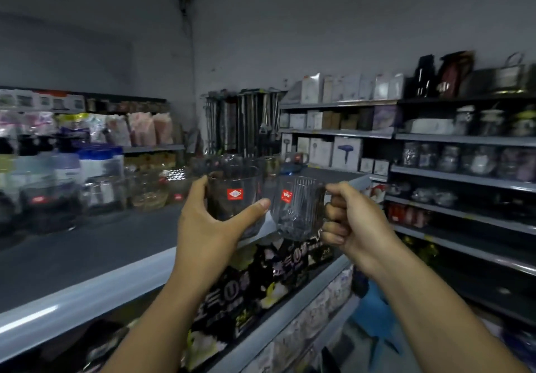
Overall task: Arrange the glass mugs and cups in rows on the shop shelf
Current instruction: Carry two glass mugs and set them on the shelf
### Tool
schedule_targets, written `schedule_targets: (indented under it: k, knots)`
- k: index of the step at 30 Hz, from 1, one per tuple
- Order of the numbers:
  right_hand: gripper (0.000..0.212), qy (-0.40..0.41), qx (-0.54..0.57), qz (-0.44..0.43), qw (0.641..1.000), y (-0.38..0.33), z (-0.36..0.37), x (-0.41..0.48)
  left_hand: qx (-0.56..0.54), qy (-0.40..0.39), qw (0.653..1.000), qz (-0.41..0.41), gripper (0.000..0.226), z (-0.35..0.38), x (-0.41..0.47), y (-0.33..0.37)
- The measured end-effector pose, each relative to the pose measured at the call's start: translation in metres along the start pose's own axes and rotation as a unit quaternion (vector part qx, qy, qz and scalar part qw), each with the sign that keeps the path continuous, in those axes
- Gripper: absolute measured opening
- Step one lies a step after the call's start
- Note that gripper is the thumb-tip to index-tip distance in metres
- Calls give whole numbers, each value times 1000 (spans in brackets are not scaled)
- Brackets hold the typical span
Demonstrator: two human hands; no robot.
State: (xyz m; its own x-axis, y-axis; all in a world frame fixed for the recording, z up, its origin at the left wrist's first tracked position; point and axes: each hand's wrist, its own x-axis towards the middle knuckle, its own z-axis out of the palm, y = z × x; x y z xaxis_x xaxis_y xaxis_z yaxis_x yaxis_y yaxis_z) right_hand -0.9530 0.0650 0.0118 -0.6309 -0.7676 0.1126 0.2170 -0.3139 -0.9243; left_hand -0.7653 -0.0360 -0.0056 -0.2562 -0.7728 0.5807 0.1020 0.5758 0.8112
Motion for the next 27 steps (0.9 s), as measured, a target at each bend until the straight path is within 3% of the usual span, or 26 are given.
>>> schedule_targets:
  k: [10,18,27]
  knots:
    - [43,-6,-2,-8,1000,-18,-72,193,19,38,999,2,62,135,110,-53]
    - [42,-89,5,24,996,-13,-108,323,81,105,991,-25,64,209,160,-86]
    - [42,-214,-20,79,973,-5,-120,415,183,211,958,-64,62,249,182,-105]
